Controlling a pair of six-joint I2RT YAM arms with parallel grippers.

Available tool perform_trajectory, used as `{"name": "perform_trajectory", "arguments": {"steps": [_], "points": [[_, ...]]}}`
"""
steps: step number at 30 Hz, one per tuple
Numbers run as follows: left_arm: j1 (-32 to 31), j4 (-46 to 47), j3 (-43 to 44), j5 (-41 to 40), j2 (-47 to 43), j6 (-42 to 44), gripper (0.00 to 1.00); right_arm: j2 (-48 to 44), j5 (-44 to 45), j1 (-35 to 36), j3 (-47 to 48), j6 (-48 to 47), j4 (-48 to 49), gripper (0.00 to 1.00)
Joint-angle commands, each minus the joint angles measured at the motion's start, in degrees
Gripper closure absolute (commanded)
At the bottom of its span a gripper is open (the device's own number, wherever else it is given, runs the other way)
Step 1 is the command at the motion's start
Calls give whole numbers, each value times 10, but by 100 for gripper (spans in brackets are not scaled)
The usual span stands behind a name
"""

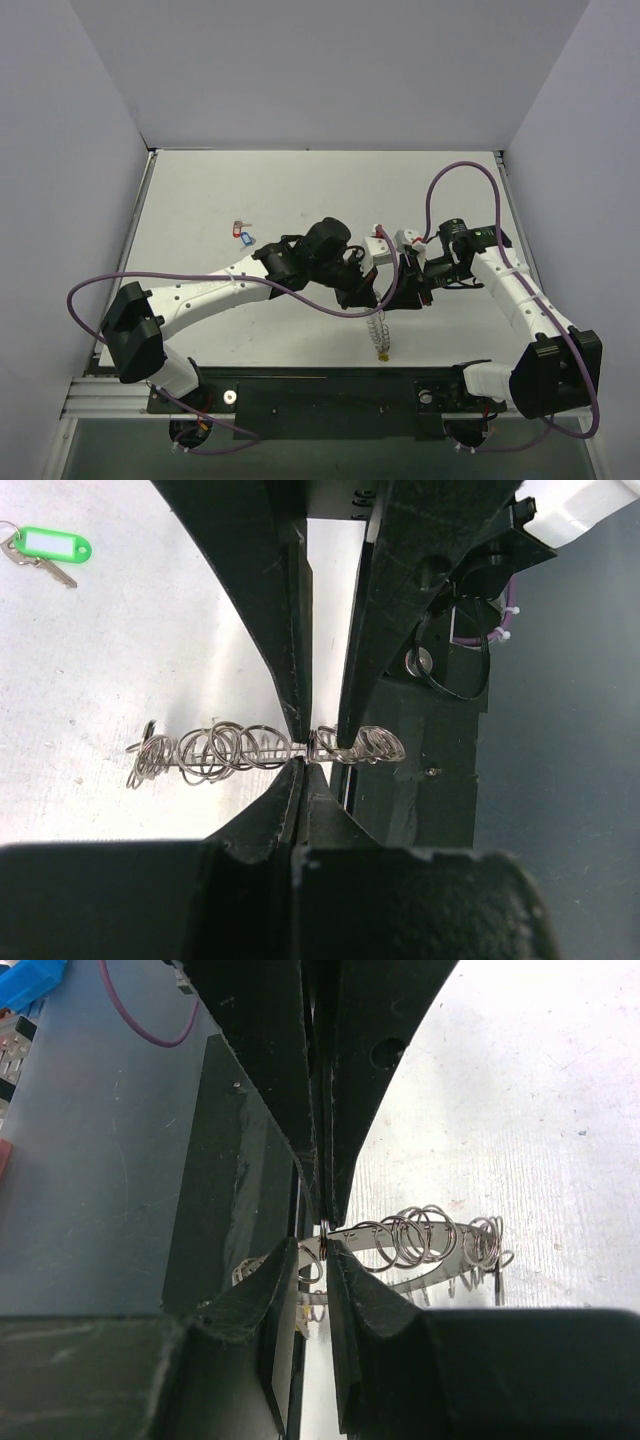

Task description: Put the keys on the keyring

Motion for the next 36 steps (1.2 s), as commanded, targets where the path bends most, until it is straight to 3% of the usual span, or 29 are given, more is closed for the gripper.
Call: {"name": "perform_trajectory", "arguments": {"steps": [1, 10, 12, 15, 24, 25, 26, 27, 28, 32, 36], "points": [[5, 51, 7, 5, -24, -6, 100, 5, -16, 7, -4, -13, -13, 86], [6, 66, 4, 12, -20, -14, 100, 9, -13, 15, -3, -13, -12, 87], [6, 71, 3, 15, -20, -17, 100, 8, -13, 16, -2, -13, -12, 89], [6, 74, 1, 17, -20, -20, 100, 8, -14, 16, -1, -12, -11, 100], [20, 138, -33, 30, -27, -61, 100, -7, -22, 6, 20, 43, -10, 100], [24, 178, -51, 34, -38, -89, 95, -9, -27, 1, 19, 45, -8, 100], [36, 216, -68, 35, -43, -108, 75, -11, -31, -1, 18, 48, -9, 100], [40, 283, -104, 36, -59, -140, 67, -14, -35, -5, 17, 49, -6, 100], [50, 322, -120, 39, -69, -156, 49, -15, -38, -8, 16, 59, -3, 100], [76, 489, -233, 36, -118, -200, 41, -18, -42, -12, 15, 70, 5, 100], [85, 628, -336, 24, -156, -173, 40, -20, -45, -13, 16, 66, 5, 100]]}}
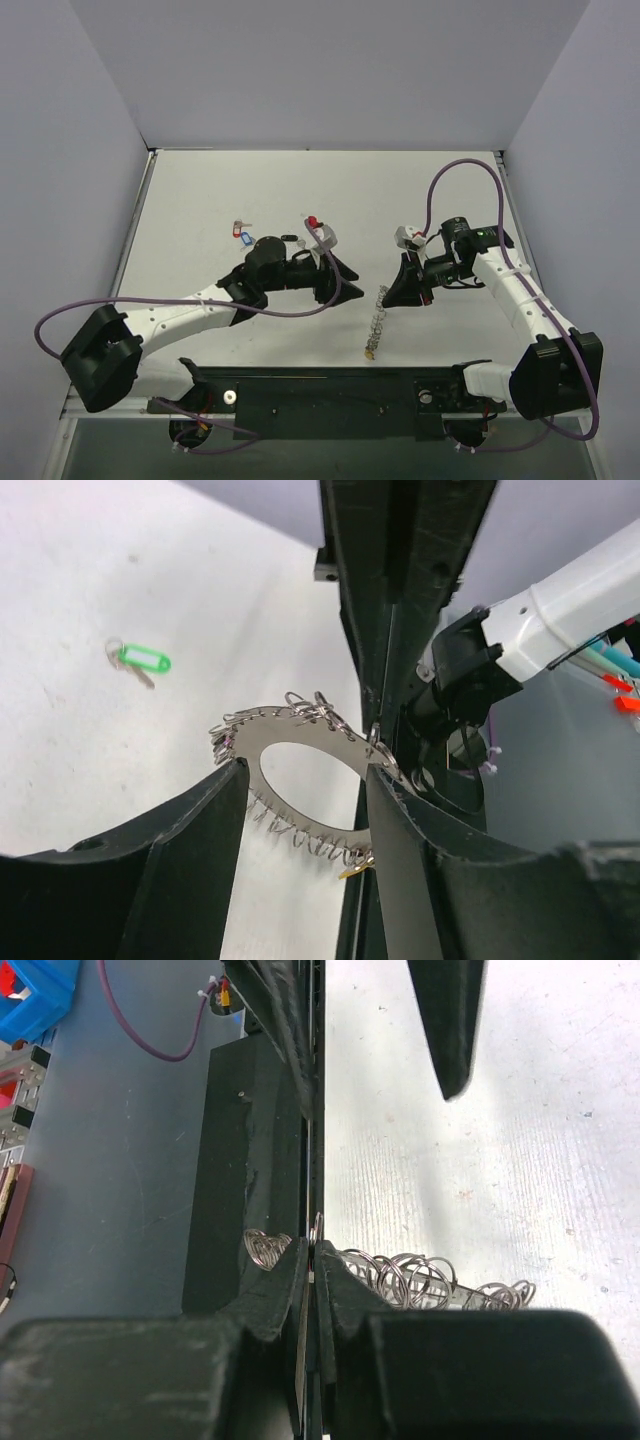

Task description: Put the keys on the keyring

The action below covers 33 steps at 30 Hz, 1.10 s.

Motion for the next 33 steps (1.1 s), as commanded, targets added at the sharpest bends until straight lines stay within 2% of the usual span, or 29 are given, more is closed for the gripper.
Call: {"name": "perform_trajectory", "arguments": {"steps": [1, 4, 8, 12, 18, 33], "points": [[1, 278, -92, 6, -46, 20, 41, -17, -46, -4, 14, -9, -17, 100], [-8, 373, -142, 27, -22, 59, 44, -8, -45, -4, 14, -67, -58, 100], [-25, 390, -132, 24, 20, 81, 45, 0, -42, -4, 16, -119, -86, 100], [-41, 473, -137, 17, 59, 72, 45, 10, -42, -4, 17, -154, -104, 100], [-52, 534, -133, 24, 110, 39, 50, 12, -41, -3, 17, -166, -108, 100], [-71, 576, -141, 17, 154, 23, 51, 13, -42, -3, 17, -168, -109, 100]]}}
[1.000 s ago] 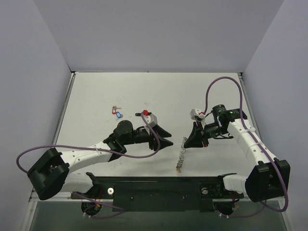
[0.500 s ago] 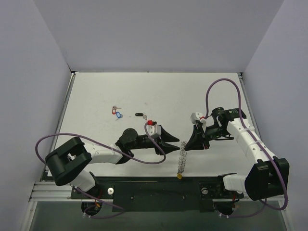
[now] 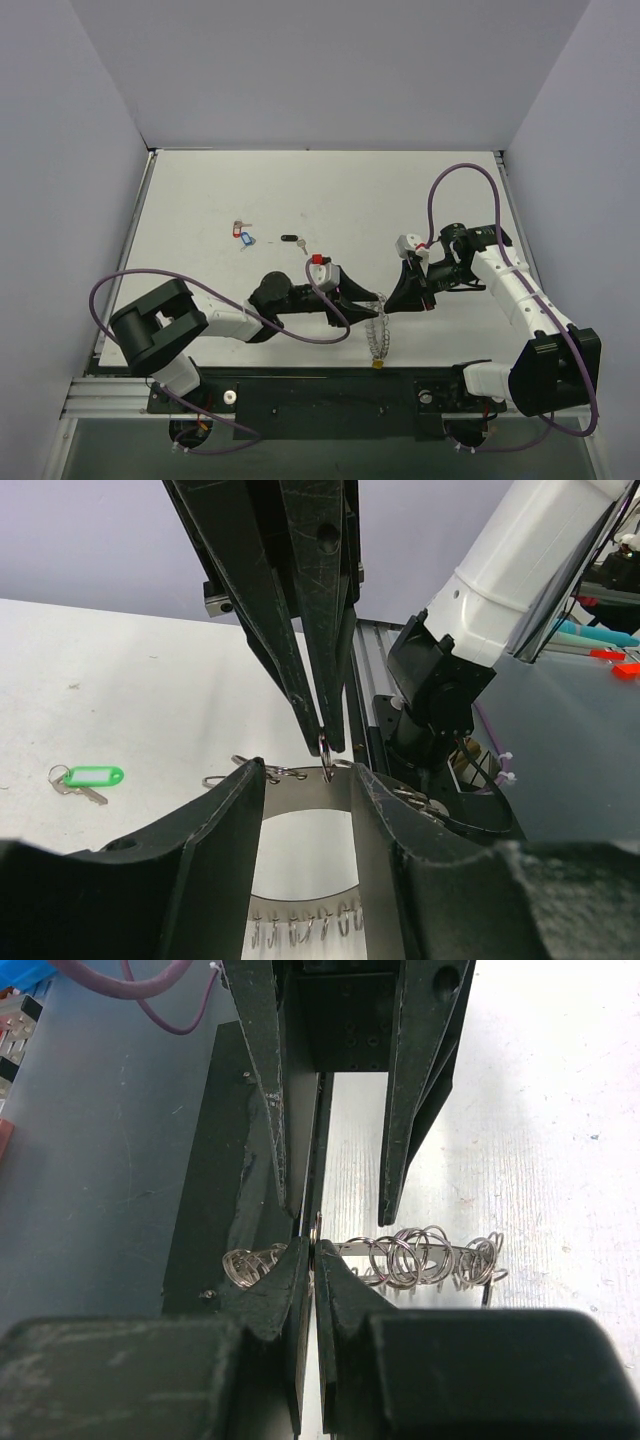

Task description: Put the keys on the keyring

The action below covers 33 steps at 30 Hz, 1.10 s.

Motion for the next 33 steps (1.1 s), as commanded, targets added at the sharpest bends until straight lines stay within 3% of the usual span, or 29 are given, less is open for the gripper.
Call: {"name": "perform_trajectory", "arguments": {"steps": [1, 12, 28, 30, 31, 33], "points": [[-7, 69, 2, 1, 10, -9, 51, 2, -41, -2, 17, -15, -28, 100], [-13, 54, 10, -6, 18, -5, 71, 2, -42, -2, 16, -14, -29, 100], [-23, 25, 26, -16, 7, -6, 75, 2, -37, 0, 12, -15, -25, 100], [-24, 14, 30, -18, 4, -6, 84, 2, -35, 1, 11, -15, -23, 100], [-24, 2, 32, -17, 3, -7, 96, 1, -34, 1, 11, -16, -23, 100], [-24, -18, 38, -21, -3, -8, 100, 1, -31, 1, 10, -16, -21, 100]]}}
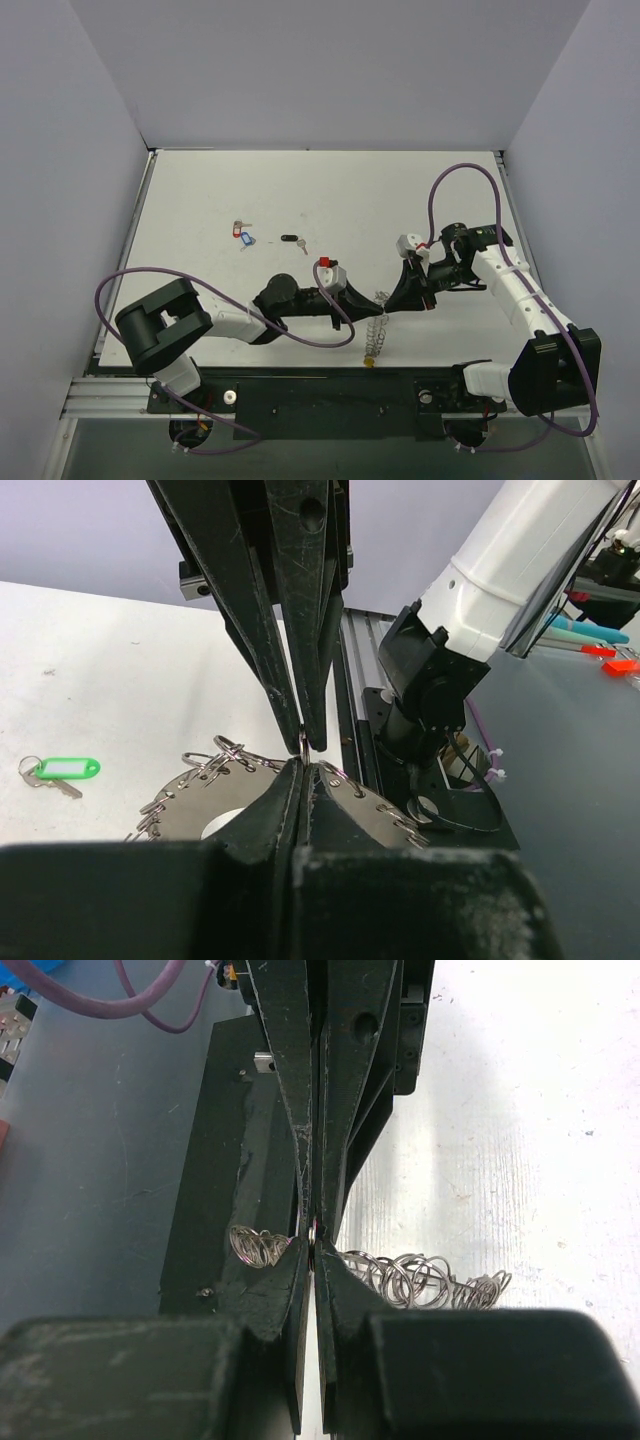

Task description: Put the keys on the keyring

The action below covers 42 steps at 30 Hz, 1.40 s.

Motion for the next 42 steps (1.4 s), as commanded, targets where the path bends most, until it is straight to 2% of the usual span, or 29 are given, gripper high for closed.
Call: {"name": "perform_trajectory", "arguments": {"steps": [1, 4, 6, 8, 11, 15, 18, 21, 24, 27, 33, 36, 42], "points": [[-2, -34, 31, -11, -24, -1, 100, 0, -31, 1, 10, -15, -21, 100], [12, -117, 43, 6, -52, 17, 100, -2, -24, -5, 10, -11, -20, 100], [29, -208, 58, 29, -81, 41, 100, -7, -21, -12, 11, -8, -21, 89], [41, -330, 90, 46, -114, 87, 100, -14, -20, -17, 10, -8, -23, 72], [46, -599, 158, 59, -149, 208, 100, -26, -5, -21, 13, -16, -27, 64], [45, -845, 278, 59, -139, 315, 100, -34, -4, -39, 12, -34, -34, 58], [34, -958, 367, 43, -115, 368, 100, -40, -9, -46, 7, -73, -57, 49], [20, -1066, 444, 21, -75, 409, 100, -43, -17, -61, 8, -99, -60, 46], [6, -1132, 496, 4, -32, 426, 100, -49, -26, -66, 8, -101, -62, 43], [-3, -1155, 530, -5, -10, 430, 100, -53, -47, -67, 4, -106, -62, 43], [-12, -1135, 546, -2, 2, 418, 100, -44, -49, -51, 1, -91, -57, 48], [-16, -1120, 546, 0, 2, 408, 100, -37, -49, -35, -2, -46, -27, 54], [-18, -1083, 529, 5, -7, 388, 100, -23, -49, -19, -2, -27, -15, 56]]}}
